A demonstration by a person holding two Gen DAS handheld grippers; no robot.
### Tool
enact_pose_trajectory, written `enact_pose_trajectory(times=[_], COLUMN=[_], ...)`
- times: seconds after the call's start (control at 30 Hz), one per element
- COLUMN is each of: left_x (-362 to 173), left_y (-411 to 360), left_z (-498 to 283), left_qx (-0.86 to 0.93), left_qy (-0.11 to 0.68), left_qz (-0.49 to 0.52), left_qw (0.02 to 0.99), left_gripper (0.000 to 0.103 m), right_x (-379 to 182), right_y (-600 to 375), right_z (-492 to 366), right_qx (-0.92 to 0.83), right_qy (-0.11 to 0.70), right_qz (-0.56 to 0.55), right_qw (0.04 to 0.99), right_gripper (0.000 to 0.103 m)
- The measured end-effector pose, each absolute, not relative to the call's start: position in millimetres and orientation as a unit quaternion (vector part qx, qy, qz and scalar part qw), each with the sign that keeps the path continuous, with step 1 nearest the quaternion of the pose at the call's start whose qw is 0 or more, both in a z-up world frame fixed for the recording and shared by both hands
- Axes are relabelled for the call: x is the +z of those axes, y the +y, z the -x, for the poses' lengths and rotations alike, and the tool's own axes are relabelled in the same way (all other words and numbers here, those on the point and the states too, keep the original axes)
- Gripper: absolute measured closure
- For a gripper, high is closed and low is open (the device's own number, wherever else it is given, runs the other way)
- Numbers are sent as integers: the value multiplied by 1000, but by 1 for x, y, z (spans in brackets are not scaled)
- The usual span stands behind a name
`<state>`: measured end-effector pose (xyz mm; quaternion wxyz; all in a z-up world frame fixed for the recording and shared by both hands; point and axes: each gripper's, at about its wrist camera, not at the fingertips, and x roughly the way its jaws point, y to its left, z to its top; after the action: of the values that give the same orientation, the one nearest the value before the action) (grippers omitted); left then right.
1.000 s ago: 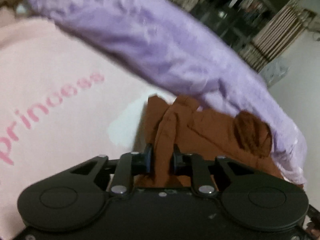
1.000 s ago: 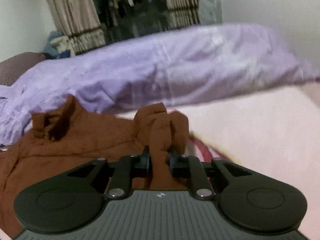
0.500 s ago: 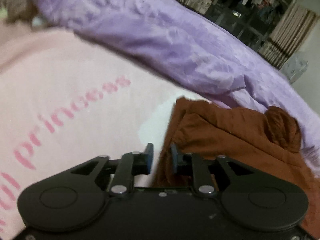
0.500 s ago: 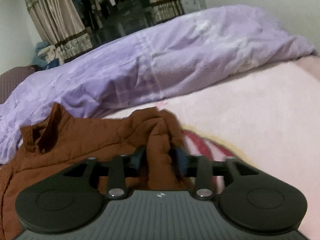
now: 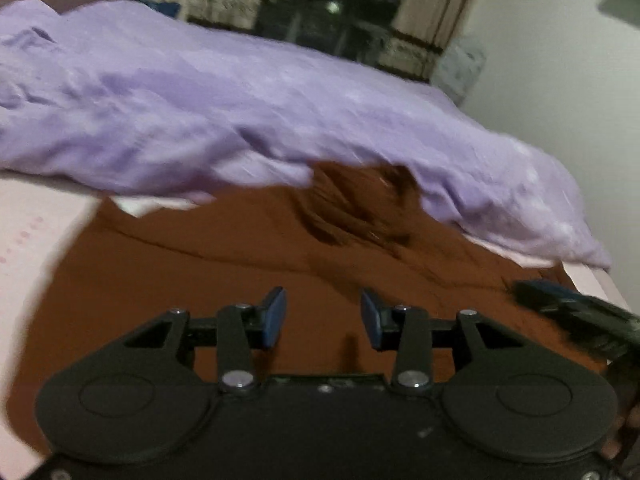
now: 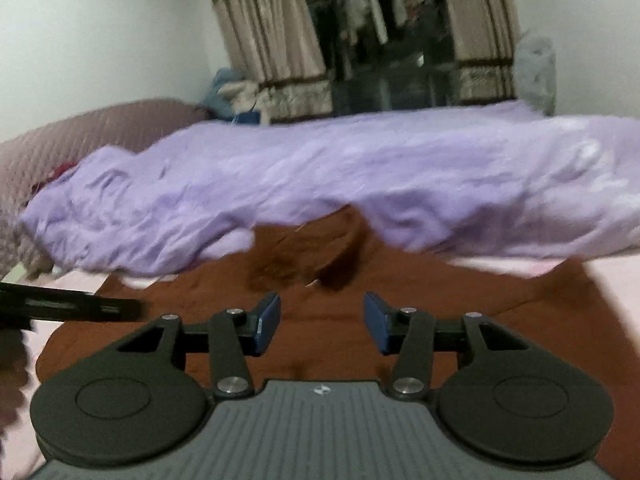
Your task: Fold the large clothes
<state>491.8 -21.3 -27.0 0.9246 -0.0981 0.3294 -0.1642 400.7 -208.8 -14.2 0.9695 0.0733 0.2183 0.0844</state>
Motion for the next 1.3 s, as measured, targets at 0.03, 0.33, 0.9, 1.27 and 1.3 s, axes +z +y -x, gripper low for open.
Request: enact_pose_trajectory(times=[0.03,0.33,0.9,1.27,1.3], left_x=[-32,-84,-60,-92,-94], left_y=[-30,-55,20,70,68], left_z=[-495,-530,-448,-439,-439], left_qx=[-168,-128,-63,1,5], left_qy=[332,360,329,326,323], left_qz=[98,25,29,42,38], left_qw=[923,924,942,944,946], left_gripper=[63,55,49,45,45], right_x=[-18,-69,-44,-85,-88], right_y=[-200,-177,-234,-326,-326], right_z=[-405,-439,-340,-333,-331], right_qx=[82,28,-19,-98,-95], right_qy=[225,271,224,251,242], right_qz=[-69,-54,-54,-132,-135], right_qw=[969,961,973,954,956], right_gripper=[50,53,53,61,61])
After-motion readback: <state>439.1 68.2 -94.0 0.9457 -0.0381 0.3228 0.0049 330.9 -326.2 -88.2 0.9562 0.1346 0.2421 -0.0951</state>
